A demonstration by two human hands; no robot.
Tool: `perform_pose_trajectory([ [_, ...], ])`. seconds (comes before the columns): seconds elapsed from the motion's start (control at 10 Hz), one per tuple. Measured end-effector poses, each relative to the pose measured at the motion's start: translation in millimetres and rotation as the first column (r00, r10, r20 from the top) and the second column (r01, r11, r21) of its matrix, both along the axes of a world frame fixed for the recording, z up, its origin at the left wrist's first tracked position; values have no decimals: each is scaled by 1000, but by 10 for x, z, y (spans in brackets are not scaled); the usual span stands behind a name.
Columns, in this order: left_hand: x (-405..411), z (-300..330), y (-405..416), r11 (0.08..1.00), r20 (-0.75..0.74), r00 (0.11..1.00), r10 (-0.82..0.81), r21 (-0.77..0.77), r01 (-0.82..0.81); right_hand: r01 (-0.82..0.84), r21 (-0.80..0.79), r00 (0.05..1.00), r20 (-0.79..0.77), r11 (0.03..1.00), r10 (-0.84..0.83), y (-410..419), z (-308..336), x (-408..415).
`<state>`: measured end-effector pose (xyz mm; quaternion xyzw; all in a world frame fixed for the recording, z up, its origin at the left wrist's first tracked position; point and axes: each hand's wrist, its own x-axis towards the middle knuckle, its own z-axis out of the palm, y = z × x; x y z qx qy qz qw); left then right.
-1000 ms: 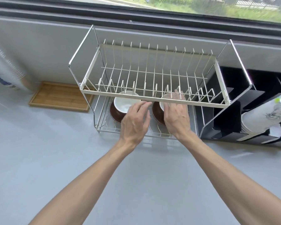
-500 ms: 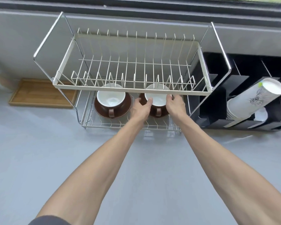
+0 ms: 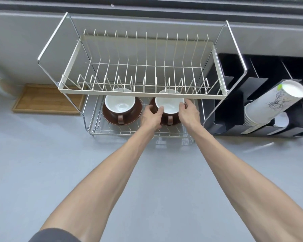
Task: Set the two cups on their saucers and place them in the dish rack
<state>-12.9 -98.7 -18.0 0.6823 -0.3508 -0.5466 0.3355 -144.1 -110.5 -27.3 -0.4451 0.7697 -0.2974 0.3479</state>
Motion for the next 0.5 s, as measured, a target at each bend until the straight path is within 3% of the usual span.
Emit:
perform_pose_trajectory([
  [0.3, 180, -22, -5, 977, 240, 948, -210, 25, 210, -42, 6, 998, -57, 999, 42, 81, 25, -8],
  [0.4, 288, 32, 19, 927, 438, 826, -356, 51, 372, -75, 23, 990, -119, 997, 78, 163, 99, 30],
  [0.5, 369, 159, 53, 850, 596, 643, -481, 137, 509, -90, 49, 971, -219, 995, 99, 253, 216, 81],
])
